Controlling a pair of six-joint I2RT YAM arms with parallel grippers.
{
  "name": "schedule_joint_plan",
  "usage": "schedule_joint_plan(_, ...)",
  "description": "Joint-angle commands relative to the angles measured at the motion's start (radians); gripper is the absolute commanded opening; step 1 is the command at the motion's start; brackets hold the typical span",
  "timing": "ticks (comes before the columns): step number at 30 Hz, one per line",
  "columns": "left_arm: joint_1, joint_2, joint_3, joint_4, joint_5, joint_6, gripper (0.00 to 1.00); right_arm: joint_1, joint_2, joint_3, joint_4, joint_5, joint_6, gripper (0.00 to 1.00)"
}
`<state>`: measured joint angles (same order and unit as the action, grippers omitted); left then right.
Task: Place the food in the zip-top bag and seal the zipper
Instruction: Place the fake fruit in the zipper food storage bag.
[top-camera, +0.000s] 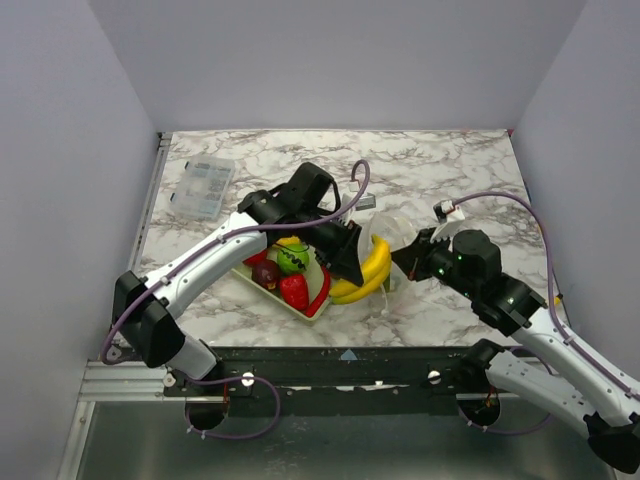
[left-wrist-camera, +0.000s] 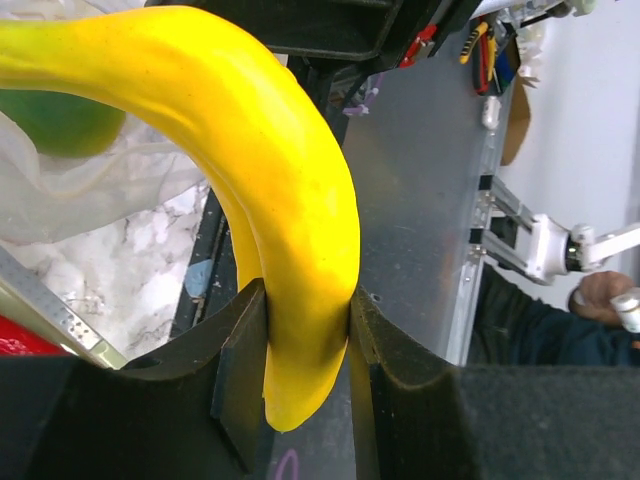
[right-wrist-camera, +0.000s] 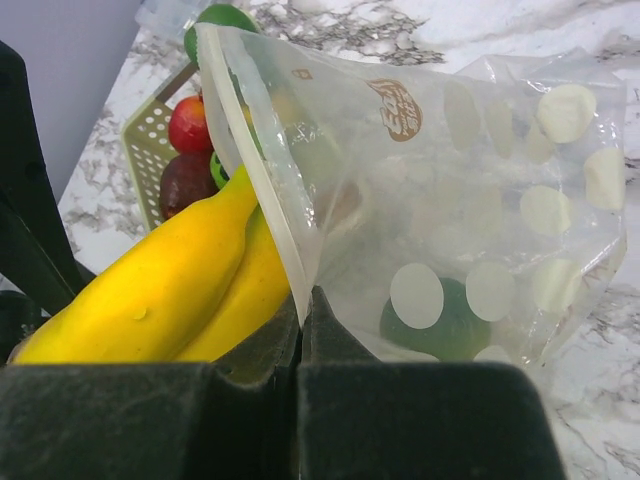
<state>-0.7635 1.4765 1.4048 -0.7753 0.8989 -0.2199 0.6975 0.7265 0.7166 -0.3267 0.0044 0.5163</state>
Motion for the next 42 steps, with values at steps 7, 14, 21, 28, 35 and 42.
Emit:
schedule_joint_plan(7, 0.045, 0.101, 0.039, 0.0, -0.065, -0.085, 0.0, 0.012, -0.039, 0.022, 0.015, -0.066, -0.009, 0.01)
schedule_joint_plan(14, 0.041, 0.076, 0.053, 0.029, -0.101, -0.065, 0.0, 0.013, -0.03, 0.028, 0.019, -0.099, -0.003, 0.01)
schedule_joint_plan(21, -0.026, 0.125, 0.136, -0.033, -0.331, -0.18, 0.0, 0.013, 0.033, 0.049, 0.076, -0.126, 0.051, 0.01)
schedule_joint_plan(28, -0.082, 0.143, 0.144, 0.001, -0.464, -0.301, 0.07, 0.012, 0.084, 0.055, 0.078, -0.099, 0.108, 0.01)
schedule_joint_plan(35, -0.08, 0.104, 0.102, 0.124, -0.536, -0.478, 0.27, 0.012, 0.062, 0.052, 0.032, 0.018, 0.267, 0.01)
schedule_joint_plan(42, -0.08, 0.019, 0.014, 0.282, -0.49, -0.655, 0.9, 0.013, 0.068, 0.051, -0.049, 0.121, 0.397, 0.01)
